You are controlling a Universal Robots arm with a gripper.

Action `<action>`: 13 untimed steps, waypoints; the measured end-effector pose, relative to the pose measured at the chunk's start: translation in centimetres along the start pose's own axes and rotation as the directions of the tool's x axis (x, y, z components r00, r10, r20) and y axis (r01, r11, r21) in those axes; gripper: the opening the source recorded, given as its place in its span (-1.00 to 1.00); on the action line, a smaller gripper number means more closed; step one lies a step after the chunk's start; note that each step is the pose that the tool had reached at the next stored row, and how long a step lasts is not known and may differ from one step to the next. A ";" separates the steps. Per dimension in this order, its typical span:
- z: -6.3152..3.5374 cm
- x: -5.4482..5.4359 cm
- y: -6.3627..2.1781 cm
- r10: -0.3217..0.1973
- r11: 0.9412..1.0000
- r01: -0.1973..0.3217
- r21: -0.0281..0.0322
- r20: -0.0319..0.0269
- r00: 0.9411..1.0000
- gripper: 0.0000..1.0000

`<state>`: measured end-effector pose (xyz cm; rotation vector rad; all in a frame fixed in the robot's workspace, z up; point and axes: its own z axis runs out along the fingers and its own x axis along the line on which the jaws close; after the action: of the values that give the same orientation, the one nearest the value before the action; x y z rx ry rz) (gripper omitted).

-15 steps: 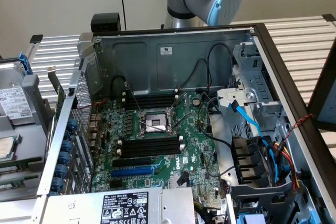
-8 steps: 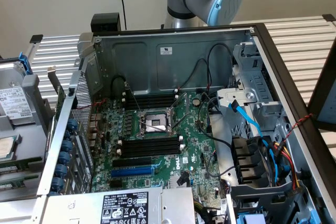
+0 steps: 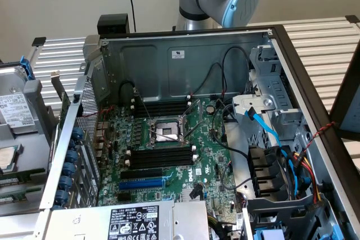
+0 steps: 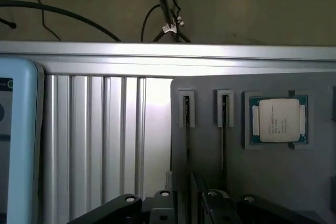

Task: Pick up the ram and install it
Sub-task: 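Pick up the ram and move it above insertion slot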

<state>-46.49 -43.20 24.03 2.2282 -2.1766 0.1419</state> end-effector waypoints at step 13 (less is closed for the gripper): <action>2.35 -0.2 0.11 0.000 1.000 0.000 -0.001 0.000 1.000 -0.49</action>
<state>-46.50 -43.19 21.67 2.2280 -2.1762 0.1414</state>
